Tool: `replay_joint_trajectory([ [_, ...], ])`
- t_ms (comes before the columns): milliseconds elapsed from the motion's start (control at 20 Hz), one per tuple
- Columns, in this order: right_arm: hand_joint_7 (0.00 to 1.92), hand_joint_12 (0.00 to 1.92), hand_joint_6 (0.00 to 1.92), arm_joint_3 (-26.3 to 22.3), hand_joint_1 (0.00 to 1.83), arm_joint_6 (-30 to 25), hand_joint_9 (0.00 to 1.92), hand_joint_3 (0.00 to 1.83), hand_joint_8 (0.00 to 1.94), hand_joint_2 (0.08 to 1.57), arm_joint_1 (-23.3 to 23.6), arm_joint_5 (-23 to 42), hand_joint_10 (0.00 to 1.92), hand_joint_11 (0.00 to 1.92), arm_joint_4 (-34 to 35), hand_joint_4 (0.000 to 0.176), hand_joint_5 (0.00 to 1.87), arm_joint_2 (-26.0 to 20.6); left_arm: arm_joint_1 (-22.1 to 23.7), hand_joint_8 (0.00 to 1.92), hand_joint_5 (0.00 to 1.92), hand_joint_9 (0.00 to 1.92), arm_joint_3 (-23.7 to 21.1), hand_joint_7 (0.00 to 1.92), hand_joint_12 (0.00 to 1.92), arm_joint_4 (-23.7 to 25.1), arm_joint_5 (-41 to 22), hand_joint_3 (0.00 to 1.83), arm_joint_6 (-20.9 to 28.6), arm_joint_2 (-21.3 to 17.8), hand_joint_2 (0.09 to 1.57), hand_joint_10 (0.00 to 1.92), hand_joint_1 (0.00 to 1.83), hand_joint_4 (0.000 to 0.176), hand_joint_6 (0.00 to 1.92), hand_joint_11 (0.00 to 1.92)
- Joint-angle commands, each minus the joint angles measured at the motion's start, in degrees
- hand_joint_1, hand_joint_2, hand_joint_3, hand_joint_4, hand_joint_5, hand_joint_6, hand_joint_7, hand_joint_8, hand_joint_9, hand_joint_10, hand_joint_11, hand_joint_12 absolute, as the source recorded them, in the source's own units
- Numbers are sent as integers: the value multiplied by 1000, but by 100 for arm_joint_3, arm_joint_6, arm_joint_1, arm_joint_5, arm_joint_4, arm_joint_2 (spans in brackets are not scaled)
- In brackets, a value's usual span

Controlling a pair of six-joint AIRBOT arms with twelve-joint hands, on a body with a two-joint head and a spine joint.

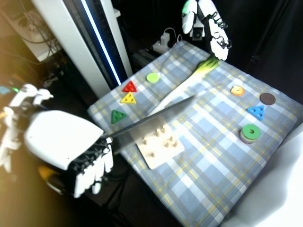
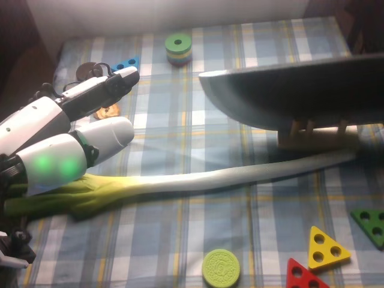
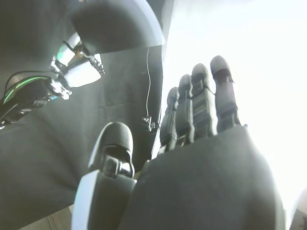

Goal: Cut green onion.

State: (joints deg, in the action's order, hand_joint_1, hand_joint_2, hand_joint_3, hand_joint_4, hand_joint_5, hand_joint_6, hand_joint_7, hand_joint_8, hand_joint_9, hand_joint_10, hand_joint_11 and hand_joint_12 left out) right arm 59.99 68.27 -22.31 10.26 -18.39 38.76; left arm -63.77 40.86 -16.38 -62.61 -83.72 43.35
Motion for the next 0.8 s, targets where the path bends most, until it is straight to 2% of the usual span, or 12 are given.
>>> replay_joint_trajectory([
  [0, 799, 1921, 1516, -12, 867, 90, 903, 13, 1824, 1259, 9, 690, 1921, 997, 174, 93, 702, -15, 36, 2, 131, 196, -15, 177, 433, 83, -729, 0, 50, -1, 1472, 3, 0, 0, 3, 0],
  [50, 770, 1844, 1407, -4, 905, 90, 822, 3, 1631, 1250, -95, 871, 1732, 780, 299, 111, 719, 5, 31, 3, 145, 200, -16, 184, 443, 82, -732, 0, 50, -2, 1473, 3, 25, 0, 5, 0],
  [100, 704, 1234, 696, -4, 813, 90, 751, 0, 1248, 1225, -191, 959, 1006, 441, 419, 20, 483, 9, 23, 3, 148, 198, -17, 186, 444, 82, -733, 0, 51, -3, 1469, 2, 27, 0, 5, 0],
  [150, 723, 1019, 327, -3, 808, 90, 809, 0, 1063, 1213, -248, 1012, 680, 400, 508, 0, 533, 11, 9, 3, 148, 198, -16, 187, 444, 77, -734, 0, 52, -3, 1469, 1, 26, 0, 5, 0],
  [200, 735, 952, 146, -1, 803, 90, 858, 0, 1012, 1211, -252, 1025, 526, 404, 542, 0, 589, 17, 8, 3, 149, 198, -16, 187, 443, 76, -735, 0, 52, -4, 1469, 1, 25, 0, 5, 0],
  [250, 754, 784, 39, 3, 747, 90, 805, 0, 693, 1154, -252, 1032, 292, 214, 561, 26, 487, 24, 7, 1, 141, 186, -16, 180, 427, 75, -743, 0, 52, -4, 1472, 1, 4, 0, 1, 0],
  [300, 773, 788, 10, 8, 714, 90, 765, 0, 459, 1136, -251, 1043, 151, 123, 578, 41, 427, 31, 7, 1, 146, 186, -15, 181, 413, 74, -749, 0, 53, -4, 1474, 1, 24, 0, 2, 0],
  [400, 707, 812, 0, 15, 682, 90, 690, 0, 133, 1126, -251, 1059, 18, 81, 596, 14, 338, 26, 7, 4, 164, 202, -14, 196, 430, 73, -749, 0, 54, -3, 1469, 4, 50, 0, 5, 0],
  [450, 615, 799, 0, 16, 619, 90, 608, 1, 60, 1123, -251, 1074, 3, 37, 613, 40, 269, 16, 7, 1, 157, 196, -13, 191, 413, 71, -751, 0, 54, -3, 1469, 1, 20, 0, 1, 0],
  [600, 271, 142, 1, 14, 530, 90, 279, 0, 2, 1065, -272, 1217, 0, 0, 700, 96, 53, -17, -7, 0, 152, 185, -14, 184, 404, 49, -792, 0, 54, -7, 1467, 0, 43, 0, 0, 0],
  [700, 137, 72, 0, -62, 563, 89, 101, 0, 0, 960, -333, 1439, 0, 16, 815, 131, 1, -103, -24, 1, 124, 175, -7, 165, 391, 1, -891, 3, 54, -55, 1475, 0, 8, 0, 1, 0],
  [750, 40, 39, 0, -164, 616, 89, 28, 0, 0, 906, -377, 1682, 0, 6, 906, 162, 0, -225, -28, 1, 97, 167, 2, 150, 356, -18, -947, 1, 57, -141, 1472, 0, 1, 0, 0, 0],
])
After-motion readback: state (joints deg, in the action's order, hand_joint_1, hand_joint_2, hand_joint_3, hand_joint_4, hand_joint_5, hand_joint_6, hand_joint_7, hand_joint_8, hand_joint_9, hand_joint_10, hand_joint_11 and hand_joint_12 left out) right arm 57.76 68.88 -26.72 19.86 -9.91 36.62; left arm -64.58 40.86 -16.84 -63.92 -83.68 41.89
